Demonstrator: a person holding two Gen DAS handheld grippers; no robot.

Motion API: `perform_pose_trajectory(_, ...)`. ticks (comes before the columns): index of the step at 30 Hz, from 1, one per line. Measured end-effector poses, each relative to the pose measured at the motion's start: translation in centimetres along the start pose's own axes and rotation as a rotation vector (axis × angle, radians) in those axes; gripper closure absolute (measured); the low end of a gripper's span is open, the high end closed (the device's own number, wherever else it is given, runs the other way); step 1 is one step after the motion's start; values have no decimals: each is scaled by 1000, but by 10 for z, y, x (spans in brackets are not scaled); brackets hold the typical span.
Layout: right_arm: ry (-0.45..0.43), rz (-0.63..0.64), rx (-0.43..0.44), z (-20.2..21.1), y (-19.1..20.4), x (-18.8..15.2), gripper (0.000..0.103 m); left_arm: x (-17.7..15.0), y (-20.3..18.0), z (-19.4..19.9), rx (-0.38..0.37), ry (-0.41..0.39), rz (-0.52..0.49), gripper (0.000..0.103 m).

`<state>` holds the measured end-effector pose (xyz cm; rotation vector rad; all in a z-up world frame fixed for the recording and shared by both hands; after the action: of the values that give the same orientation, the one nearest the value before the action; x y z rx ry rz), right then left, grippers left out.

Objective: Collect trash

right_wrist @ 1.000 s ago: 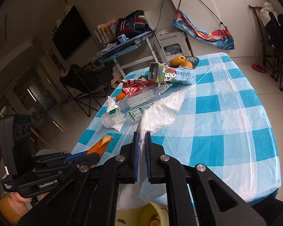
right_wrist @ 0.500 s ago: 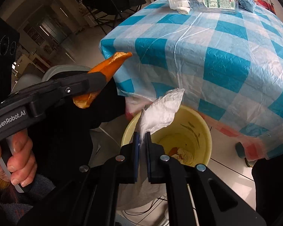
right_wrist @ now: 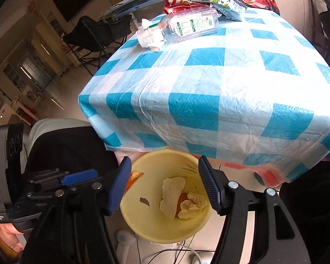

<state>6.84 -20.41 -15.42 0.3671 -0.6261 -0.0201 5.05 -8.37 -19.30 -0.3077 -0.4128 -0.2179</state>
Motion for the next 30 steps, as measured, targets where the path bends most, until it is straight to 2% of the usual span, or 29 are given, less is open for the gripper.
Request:
perform_pose_trajectory(3,-44,-7,-4,5,3,2,37,4,0,8,-14,-39,10,45)
perform_pose_trajectory(8,-94,4,-15,7,5,11,35,10,8,19,-28,-94,61,39)
perform_pose_trajectory(11,-115,-1,-28,17,-4,14,34,21,16,41,-18,-215,102,35)
perform_pose_trajectory(12,-125,-3,-34,21,-7,15,34,25,20,51,9,-272,111,34)
perform_pose_trajectory(14,-143,-4,-48,27,-11,17,34,32,30,72,89,-384,126,23)
perform_pose_trajectory(17,-156,3,-74,28,-13,18,29,37,46,90,169,-472,175,17)
perform_pose_trajectory(23,-147,32,-99,21,-11,17,28,41,73,84,187,-442,271,15)
perform_pose_trajectory(30,-158,81,-118,20,-3,17,28,38,71,80,196,-439,249,14)
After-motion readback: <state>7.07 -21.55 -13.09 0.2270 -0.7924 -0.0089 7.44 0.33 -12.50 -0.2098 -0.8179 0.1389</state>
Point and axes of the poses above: each gripper's, at about its wrist camera, not at the fingertips, and z roughly against the way its jaws point, y to its left, x to its top, the point moved 8 cm from there along -z, roughly the way its jaws point, and after that the axes turned 2 degrees about -y, right-handed, at the moved point
